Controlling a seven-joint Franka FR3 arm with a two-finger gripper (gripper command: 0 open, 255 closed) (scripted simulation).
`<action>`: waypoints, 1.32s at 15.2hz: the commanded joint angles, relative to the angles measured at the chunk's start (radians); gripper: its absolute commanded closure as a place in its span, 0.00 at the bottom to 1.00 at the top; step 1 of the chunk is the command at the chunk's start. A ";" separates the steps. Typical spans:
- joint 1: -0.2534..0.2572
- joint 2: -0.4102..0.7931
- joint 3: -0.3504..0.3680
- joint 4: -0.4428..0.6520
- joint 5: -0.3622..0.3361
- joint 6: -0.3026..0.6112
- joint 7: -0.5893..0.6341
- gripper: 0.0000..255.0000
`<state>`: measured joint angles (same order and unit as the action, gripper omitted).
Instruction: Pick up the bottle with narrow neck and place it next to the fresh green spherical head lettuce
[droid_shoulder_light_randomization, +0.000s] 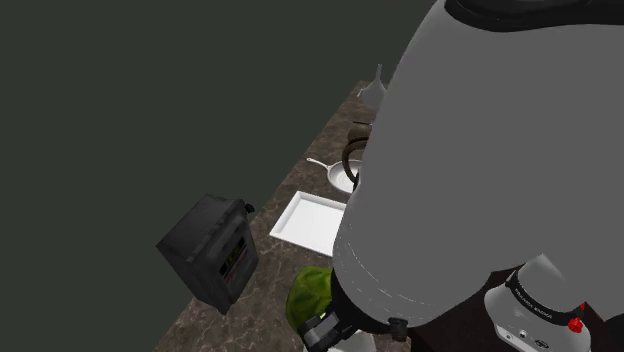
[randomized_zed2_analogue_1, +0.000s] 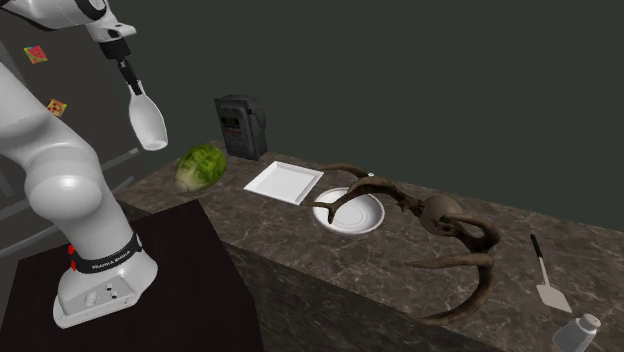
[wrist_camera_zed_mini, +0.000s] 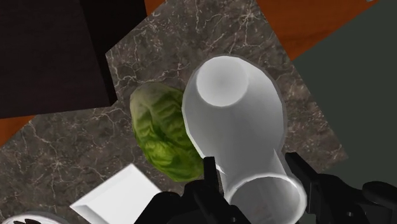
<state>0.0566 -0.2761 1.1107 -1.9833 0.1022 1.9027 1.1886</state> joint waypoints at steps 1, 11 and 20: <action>-0.001 0.003 0.007 -0.023 -0.002 0.026 0.005 1.00; -0.031 0.052 0.073 -0.127 -0.040 0.160 0.049 1.00; -0.099 0.150 0.174 -0.201 -0.142 0.279 0.138 1.00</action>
<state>-0.0387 -0.1319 1.2788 -2.1717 -0.0324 2.1661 1.3200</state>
